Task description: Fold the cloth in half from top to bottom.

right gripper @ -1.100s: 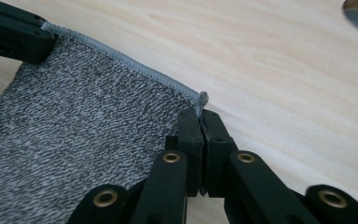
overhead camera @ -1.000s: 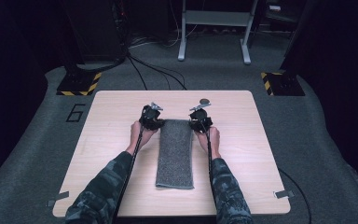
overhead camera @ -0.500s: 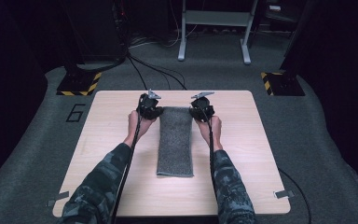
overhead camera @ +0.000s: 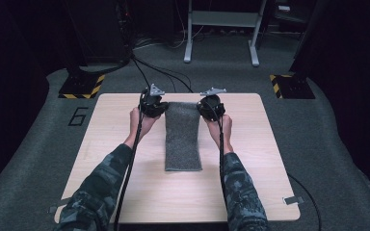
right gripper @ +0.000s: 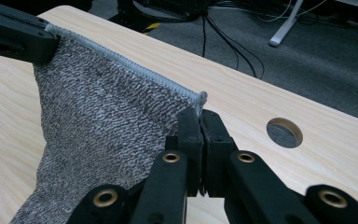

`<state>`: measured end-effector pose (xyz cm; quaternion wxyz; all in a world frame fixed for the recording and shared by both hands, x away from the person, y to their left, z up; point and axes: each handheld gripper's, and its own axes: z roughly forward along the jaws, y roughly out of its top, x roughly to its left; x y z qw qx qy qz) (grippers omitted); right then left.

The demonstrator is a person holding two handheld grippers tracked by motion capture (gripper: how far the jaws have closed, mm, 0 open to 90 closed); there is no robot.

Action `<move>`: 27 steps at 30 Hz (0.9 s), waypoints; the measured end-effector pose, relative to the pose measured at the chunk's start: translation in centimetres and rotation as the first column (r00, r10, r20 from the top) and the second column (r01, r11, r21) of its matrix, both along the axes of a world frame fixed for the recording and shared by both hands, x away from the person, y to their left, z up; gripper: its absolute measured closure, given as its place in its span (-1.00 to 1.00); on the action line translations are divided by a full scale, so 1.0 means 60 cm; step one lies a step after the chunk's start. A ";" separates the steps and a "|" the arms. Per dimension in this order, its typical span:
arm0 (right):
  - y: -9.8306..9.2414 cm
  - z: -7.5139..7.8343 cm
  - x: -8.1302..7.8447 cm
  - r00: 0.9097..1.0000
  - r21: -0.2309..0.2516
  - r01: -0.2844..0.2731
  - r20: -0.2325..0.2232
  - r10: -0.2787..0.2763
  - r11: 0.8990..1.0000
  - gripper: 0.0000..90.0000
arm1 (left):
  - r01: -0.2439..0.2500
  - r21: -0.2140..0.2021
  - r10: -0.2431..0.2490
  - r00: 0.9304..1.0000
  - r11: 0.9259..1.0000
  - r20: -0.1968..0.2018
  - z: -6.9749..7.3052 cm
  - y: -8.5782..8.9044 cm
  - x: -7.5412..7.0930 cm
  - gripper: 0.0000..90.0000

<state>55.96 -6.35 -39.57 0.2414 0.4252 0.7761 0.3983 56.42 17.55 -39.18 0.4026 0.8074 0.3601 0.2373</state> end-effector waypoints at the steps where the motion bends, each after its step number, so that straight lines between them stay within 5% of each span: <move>1: -0.001 -0.001 -0.002 1.000 0.001 0.006 -0.003 -0.006 1.000 0.97 | 0.007 0.010 -0.007 1.000 1.000 0.001 -0.001 0.000 -0.001 0.94; 13: -0.005 -0.018 -0.037 0.999 0.009 -0.031 0.023 0.030 0.999 0.96 | 0.029 -0.031 -0.029 1.000 0.999 -0.002 -0.023 0.008 -0.023 0.93; 27: -0.010 -0.045 -0.086 0.996 -0.014 -0.080 0.029 0.080 0.997 0.95 | 0.086 -0.014 -0.087 0.996 0.996 -0.027 -0.057 0.014 -0.064 0.92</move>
